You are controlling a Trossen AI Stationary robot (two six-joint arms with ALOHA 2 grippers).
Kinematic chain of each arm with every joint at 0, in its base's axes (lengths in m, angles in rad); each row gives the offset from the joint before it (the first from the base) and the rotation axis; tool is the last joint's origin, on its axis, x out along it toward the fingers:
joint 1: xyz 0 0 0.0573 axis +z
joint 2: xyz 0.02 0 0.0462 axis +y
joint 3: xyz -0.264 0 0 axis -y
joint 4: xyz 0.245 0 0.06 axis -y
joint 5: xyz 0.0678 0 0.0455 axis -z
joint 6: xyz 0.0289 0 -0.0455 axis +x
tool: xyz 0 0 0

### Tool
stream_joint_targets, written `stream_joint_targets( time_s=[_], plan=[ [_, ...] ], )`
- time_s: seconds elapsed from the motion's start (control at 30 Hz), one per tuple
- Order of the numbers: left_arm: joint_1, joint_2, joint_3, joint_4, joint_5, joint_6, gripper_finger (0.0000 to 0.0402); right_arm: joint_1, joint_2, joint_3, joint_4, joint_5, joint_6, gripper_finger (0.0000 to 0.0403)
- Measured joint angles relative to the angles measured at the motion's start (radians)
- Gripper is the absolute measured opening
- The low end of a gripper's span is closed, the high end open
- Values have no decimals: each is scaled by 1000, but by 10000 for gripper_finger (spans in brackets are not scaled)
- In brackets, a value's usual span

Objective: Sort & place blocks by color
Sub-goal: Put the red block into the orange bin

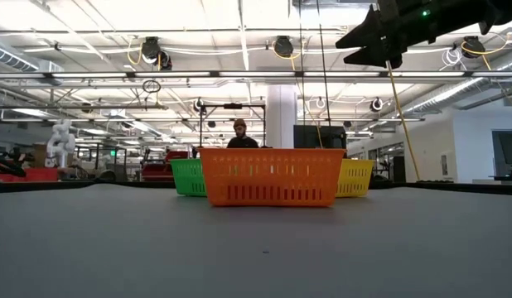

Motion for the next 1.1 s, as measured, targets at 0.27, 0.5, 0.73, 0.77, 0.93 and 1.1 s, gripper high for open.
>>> stream_joint_targets(
  time_s=[0.27, 0.5, 0.73, 0.77, 0.93, 1.1],
  plan=[
    [-5, 7, -15, 2, -6, 0, 202, 0, 0, 0, 0, 0, 0, 313],
    [-6, 16, -13, 12, 6, 18, 153, 0, 0, 0, 0, 0, -1, 313],
    [-4, 19, -7, 22, 16, 26, 130, 0, 0, 0, 0, 0, -1, 313],
    [-4, 19, -7, 23, 17, 34, 130, 0, 0, 0, 0, 0, 0, 313],
    [31, 10, -8, 23, 38, 99, 167, 0, 0, 0, 0, 0, 0, 313],
    [117, -31, -8, -3, 31, 226, 149, 0, 0, 0, 0, 0, 0, 313]
  ],
)
